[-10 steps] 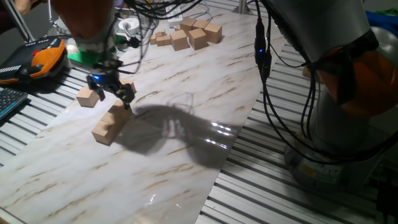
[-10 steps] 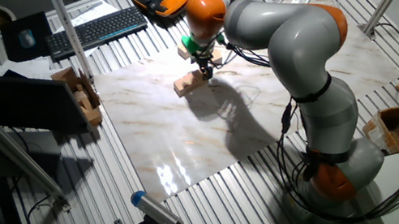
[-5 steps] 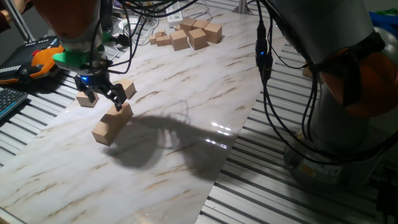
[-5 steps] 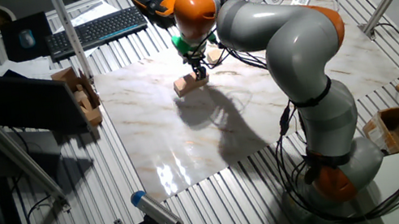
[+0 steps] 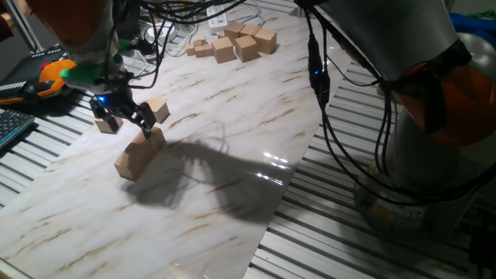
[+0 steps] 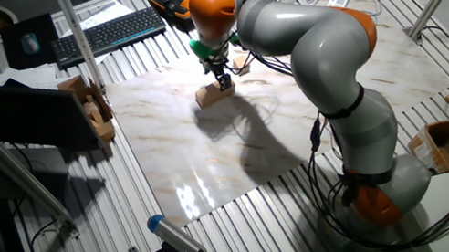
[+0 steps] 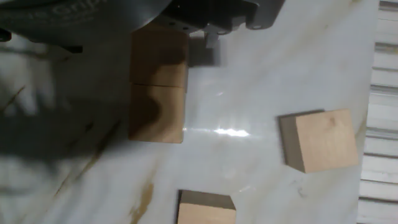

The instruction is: Stack the blocks into a pyramid shape

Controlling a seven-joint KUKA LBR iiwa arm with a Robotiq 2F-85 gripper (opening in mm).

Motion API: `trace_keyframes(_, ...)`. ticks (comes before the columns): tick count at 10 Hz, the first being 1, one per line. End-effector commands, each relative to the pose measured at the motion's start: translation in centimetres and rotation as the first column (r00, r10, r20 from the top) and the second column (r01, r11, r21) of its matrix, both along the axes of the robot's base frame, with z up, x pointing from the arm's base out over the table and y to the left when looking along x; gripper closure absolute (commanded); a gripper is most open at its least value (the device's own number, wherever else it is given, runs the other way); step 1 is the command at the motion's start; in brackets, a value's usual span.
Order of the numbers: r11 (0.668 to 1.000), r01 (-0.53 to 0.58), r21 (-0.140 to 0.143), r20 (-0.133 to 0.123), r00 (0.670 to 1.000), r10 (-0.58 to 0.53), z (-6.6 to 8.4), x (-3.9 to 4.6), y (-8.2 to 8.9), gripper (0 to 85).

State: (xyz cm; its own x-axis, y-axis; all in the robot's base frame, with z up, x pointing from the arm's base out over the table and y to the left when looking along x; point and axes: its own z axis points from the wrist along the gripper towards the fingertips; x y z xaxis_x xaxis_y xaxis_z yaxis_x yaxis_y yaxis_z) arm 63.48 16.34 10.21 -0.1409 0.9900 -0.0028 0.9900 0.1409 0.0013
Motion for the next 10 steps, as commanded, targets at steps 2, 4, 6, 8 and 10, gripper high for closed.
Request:
trace_keyframes(2, 0.998, 0.062, 0.004, 0.019, 0.998, -0.062, -1.1, 0.28, -0.1, 0.0)
trace_keyframes(4, 0.993, 0.117, 0.013, 0.030, 0.993, -0.118, -1.8, 0.34, -0.2, 0.0)
trace_keyframes(6, 0.991, 0.136, 0.011, 0.033, 0.990, -0.136, -2.1, 0.27, -0.2, 0.0)
trace_keyframes(8, 0.991, 0.137, 0.007, 0.040, 0.990, -0.137, -2.2, 0.26, -0.2, 0.0)
trace_keyframes(10, 0.991, 0.132, 0.006, 0.043, 0.990, -0.133, -2.2, 0.22, -0.2, 0.0)
